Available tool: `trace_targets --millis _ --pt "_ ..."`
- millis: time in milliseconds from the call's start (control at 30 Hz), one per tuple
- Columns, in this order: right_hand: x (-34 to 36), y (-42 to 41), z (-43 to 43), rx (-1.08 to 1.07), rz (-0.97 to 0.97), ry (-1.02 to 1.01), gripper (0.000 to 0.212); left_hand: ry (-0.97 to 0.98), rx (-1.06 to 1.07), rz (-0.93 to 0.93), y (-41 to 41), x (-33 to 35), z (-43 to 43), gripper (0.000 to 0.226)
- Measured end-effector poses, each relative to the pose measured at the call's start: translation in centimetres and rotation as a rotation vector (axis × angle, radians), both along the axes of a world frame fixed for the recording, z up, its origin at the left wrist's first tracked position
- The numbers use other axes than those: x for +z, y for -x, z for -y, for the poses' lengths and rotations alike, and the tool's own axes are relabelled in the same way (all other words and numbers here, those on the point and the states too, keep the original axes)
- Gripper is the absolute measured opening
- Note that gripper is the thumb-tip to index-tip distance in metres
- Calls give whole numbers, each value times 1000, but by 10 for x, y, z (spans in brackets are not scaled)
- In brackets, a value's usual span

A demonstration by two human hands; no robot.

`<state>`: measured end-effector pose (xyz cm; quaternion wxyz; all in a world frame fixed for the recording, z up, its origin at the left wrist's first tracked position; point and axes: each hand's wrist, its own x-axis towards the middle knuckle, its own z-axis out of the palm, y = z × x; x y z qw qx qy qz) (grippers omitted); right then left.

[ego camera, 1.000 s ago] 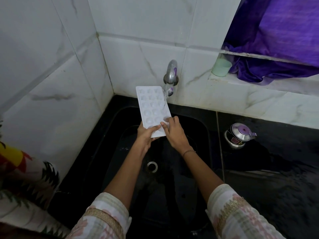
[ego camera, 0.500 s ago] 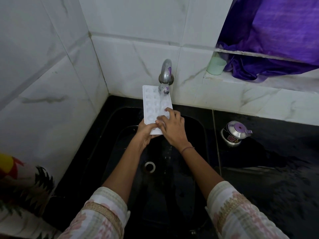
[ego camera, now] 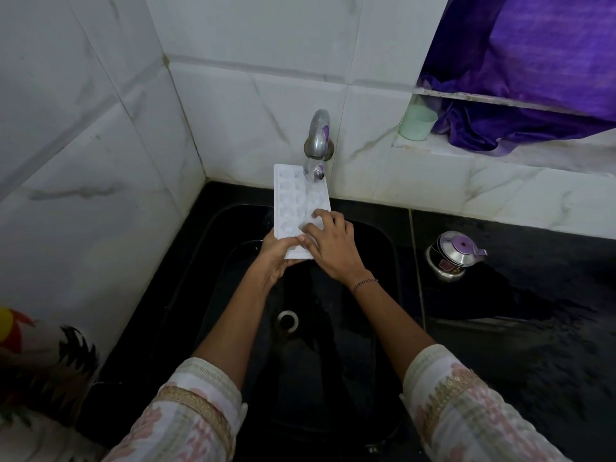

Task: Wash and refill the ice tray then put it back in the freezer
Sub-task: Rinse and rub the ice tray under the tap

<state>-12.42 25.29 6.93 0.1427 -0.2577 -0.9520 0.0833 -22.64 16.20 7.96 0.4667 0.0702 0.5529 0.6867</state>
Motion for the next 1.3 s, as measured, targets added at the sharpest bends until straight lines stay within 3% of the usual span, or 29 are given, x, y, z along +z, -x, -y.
trace_targets --millis 300,633,933,1133,1300 --pt "4 -4 2 11 -46 22 54 48 -200 -54 -7 -1 -10 33" --pt "4 -2 -3 6 -9 16 60 72 -214 -86 -5 -3 -16 24" --pt "-9 3 5 85 -5 120 58 89 -169 -79 -2 -15 -1 32" --pt "-22 6 17 207 -22 183 43 80 -113 -81 4 -21 13 49" --pt "-37 1 28 285 -59 204 47 63 25 -226 11 -29 24 63"
